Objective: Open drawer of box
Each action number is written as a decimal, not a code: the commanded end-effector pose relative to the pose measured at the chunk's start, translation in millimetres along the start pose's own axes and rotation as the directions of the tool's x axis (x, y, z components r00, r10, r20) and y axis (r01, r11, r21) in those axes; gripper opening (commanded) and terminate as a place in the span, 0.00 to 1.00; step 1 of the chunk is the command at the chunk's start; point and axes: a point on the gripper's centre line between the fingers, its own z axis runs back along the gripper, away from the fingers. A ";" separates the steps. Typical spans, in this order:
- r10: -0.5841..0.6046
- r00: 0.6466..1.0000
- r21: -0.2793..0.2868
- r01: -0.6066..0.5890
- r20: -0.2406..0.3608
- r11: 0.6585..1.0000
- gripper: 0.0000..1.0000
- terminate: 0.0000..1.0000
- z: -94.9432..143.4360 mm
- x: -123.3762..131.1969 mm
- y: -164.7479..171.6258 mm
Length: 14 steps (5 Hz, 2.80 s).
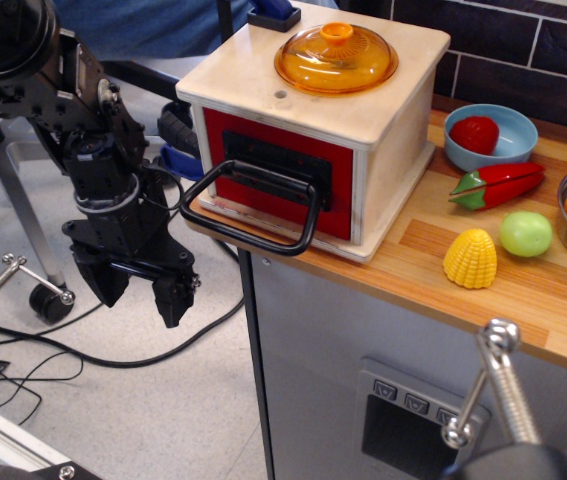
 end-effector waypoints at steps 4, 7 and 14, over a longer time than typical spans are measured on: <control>0.052 0.995 -0.216 -0.034 0.080 0.976 1.00 0.00 91.5 7.0 -20.6; 0.077 0.985 -0.119 -0.059 0.156 0.991 1.00 0.00 106.6 46.6 -61.6; -0.020 0.972 0.077 0.002 0.234 0.997 1.00 0.00 41.0 46.3 -70.0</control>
